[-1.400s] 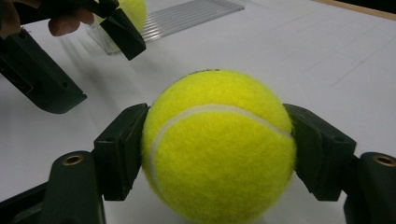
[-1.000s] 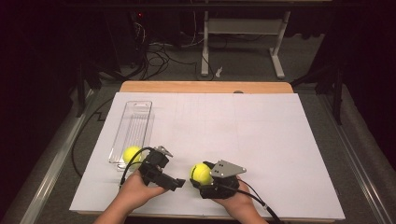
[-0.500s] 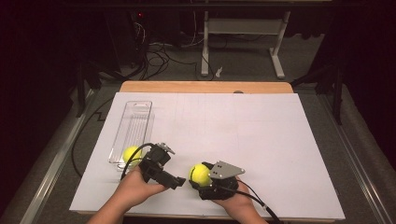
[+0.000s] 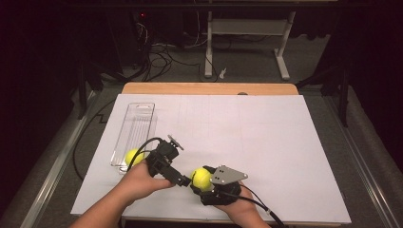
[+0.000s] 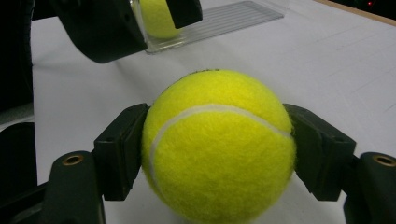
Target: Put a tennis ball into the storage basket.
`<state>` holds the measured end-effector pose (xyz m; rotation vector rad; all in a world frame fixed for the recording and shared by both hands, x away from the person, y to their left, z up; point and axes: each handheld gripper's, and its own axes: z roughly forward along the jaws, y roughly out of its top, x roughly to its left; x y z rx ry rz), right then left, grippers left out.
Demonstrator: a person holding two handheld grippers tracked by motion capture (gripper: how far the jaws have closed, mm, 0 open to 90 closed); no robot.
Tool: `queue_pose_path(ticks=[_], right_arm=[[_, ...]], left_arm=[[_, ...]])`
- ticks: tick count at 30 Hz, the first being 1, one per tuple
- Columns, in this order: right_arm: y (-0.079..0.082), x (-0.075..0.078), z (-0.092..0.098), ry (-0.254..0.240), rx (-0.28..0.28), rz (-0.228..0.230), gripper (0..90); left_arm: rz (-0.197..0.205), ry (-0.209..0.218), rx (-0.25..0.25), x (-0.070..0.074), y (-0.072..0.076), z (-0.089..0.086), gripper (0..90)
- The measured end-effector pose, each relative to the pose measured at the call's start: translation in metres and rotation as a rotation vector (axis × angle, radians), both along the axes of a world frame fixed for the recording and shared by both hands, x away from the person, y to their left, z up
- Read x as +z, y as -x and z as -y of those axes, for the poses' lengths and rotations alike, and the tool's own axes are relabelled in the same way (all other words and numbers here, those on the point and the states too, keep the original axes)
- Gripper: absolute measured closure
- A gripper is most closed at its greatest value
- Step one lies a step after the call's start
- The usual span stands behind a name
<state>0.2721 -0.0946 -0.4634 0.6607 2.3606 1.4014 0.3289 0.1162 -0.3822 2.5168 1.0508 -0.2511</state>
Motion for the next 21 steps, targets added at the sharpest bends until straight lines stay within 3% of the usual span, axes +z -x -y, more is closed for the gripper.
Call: queue_pose_path(ticks=[4,9,21], right_arm=[[0.001,-0.001,-0.002,0.005,0.007,0.001,27.8],[0.0,-0.003,-0.004,0.005,0.01,0.001,27.9],[0.0,-0.003,-0.006,-0.001,0.009,0.006,27.9]], left_arm=[[-0.037,0.0,0.003,0.003,-0.006,0.003,0.7],[-0.041,-0.04,0.001,0.006,-0.01,0.011,0.7],[-0.091,-0.048,-0.018,0.004,-0.016,0.028,0.7]])
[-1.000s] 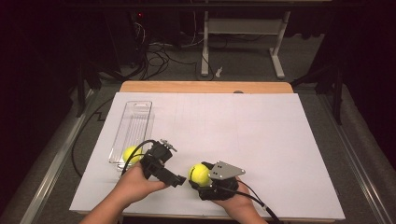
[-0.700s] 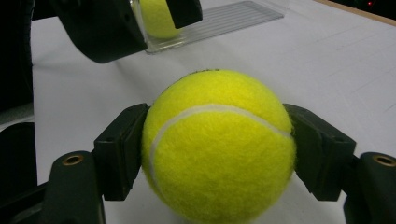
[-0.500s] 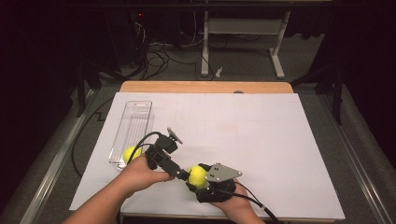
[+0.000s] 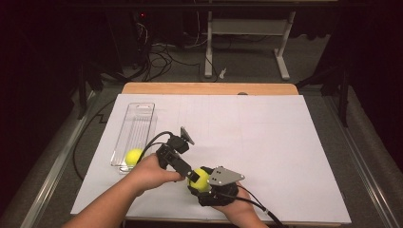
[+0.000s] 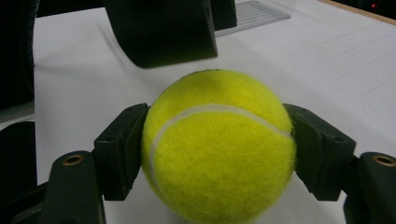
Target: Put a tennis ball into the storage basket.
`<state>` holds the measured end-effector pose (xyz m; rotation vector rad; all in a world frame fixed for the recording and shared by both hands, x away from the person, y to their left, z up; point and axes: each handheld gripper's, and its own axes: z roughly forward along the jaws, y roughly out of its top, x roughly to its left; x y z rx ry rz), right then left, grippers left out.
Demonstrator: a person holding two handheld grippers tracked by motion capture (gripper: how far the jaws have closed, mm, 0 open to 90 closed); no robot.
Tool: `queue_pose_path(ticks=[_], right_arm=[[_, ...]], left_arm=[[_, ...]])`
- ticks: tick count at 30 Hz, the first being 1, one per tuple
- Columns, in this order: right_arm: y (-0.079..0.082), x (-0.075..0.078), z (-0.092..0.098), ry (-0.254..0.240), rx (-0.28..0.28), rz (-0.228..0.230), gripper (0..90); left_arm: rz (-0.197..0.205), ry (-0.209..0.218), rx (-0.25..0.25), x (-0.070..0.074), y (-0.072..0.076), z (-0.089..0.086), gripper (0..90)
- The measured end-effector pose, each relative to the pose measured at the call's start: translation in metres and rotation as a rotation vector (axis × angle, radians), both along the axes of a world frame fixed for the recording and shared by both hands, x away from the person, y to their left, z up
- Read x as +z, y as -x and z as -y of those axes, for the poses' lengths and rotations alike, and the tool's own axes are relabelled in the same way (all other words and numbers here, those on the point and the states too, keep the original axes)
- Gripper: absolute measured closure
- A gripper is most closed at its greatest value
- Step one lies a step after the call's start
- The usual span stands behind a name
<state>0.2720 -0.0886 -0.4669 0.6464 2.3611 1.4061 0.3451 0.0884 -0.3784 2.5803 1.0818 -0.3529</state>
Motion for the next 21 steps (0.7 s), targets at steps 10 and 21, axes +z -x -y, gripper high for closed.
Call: queue_pose_path(ticks=[10,21], right_arm=[[0.0,0.002,0.0,-0.013,-0.002,0.004,27.9],[0.001,0.003,0.0,-0.025,-0.002,0.01,27.9]], left_arm=[[-0.015,-0.007,-0.007,-0.006,-0.002,0.011,0.8],[-0.034,-0.012,-0.019,-0.012,-0.003,0.02,0.8]])
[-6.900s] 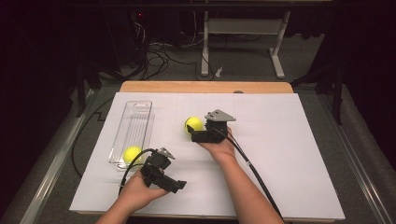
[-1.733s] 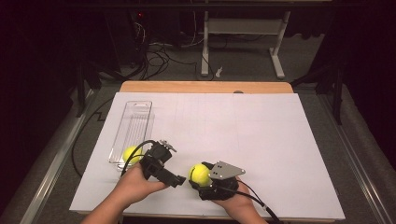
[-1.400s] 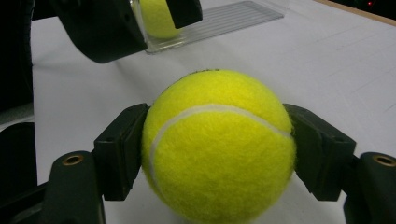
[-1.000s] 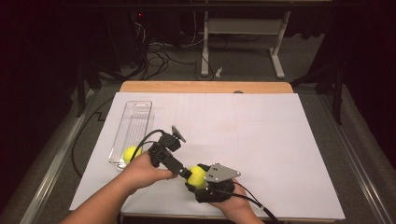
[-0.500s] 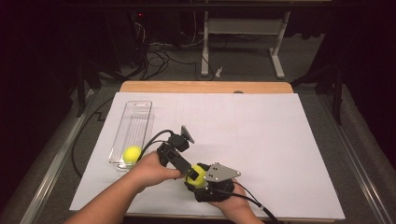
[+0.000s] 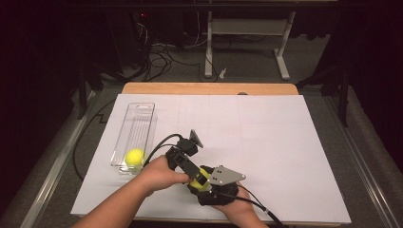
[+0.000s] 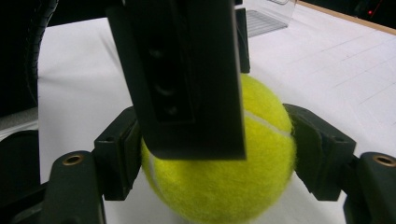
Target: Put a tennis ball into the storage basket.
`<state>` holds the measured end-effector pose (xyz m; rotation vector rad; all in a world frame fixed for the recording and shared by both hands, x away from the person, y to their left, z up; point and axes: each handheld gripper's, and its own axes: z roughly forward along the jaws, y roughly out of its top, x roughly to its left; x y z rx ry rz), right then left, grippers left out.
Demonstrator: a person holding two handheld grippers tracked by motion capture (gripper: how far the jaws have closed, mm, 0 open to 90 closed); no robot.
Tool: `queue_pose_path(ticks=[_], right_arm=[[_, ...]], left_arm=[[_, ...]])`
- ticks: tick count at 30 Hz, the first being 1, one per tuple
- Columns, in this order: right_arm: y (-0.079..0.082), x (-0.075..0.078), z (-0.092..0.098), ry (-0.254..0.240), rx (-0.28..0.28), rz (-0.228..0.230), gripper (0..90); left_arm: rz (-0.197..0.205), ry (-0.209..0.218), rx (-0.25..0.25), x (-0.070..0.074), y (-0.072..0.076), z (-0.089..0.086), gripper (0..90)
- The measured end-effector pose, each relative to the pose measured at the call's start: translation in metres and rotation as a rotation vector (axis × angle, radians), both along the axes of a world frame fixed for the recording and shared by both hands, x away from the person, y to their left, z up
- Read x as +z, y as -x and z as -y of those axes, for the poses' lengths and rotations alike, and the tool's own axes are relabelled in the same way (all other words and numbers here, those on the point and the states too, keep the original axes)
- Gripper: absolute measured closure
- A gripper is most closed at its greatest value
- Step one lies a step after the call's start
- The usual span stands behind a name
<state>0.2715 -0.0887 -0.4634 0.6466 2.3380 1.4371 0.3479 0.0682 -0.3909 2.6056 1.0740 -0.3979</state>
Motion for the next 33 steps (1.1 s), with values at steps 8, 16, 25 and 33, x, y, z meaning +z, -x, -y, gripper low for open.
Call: queue_pose_path(ticks=[8,16,25,33], right_arm=[[0.0,0.001,0.001,-0.01,0.0,0.004,27.9],[0.0,0.002,0.001,-0.013,-0.003,0.006,27.9],[-0.001,0.001,0.001,-0.007,-0.009,0.009,27.9],[0.0,0.002,0.001,-0.006,-0.011,0.012,27.9]], left_arm=[[-0.015,0.012,0.003,-0.006,-0.002,0.003,1.5],[-0.035,0.037,-0.006,-0.011,-0.003,0.005,7.7],[-0.061,0.071,-0.016,-0.01,-0.003,0.004,21.3],[-0.074,0.079,-0.021,-0.01,-0.003,0.004,25.7]])
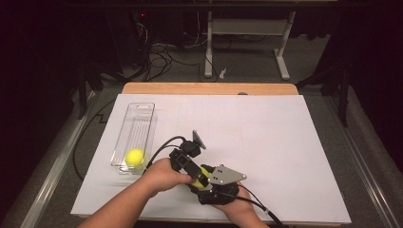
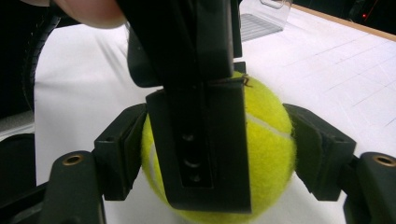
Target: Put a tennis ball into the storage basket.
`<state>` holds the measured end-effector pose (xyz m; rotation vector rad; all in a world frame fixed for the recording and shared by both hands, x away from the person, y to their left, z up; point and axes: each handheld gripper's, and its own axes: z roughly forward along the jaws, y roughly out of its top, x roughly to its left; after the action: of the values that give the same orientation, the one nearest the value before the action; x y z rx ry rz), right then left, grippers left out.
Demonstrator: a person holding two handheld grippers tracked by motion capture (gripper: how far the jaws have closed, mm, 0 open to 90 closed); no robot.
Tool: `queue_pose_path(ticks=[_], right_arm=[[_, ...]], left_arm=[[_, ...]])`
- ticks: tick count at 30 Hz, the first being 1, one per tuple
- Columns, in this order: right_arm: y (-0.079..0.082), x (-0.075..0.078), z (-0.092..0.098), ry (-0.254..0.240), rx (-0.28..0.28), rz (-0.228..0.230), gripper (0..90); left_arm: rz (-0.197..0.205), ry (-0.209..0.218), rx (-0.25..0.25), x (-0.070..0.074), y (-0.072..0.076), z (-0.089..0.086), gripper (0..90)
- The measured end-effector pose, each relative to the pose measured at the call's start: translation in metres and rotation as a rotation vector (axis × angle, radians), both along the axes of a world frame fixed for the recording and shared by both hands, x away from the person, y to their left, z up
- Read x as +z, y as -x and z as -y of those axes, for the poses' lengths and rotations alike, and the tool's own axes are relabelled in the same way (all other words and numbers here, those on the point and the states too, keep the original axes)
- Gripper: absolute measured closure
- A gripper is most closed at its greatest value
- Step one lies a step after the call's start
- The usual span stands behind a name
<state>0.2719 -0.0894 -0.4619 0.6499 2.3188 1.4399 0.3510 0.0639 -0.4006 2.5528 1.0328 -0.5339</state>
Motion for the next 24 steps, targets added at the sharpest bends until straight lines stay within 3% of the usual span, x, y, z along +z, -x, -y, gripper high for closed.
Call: queue_pose_path(ticks=[24], right_arm=[[0.0018,0.0001,-0.0015,-0.013,0.0,0.03,25.7]], left_arm=[[0.007,0.005,0.0,0.0041,0.0007,-0.0022,26.6]])
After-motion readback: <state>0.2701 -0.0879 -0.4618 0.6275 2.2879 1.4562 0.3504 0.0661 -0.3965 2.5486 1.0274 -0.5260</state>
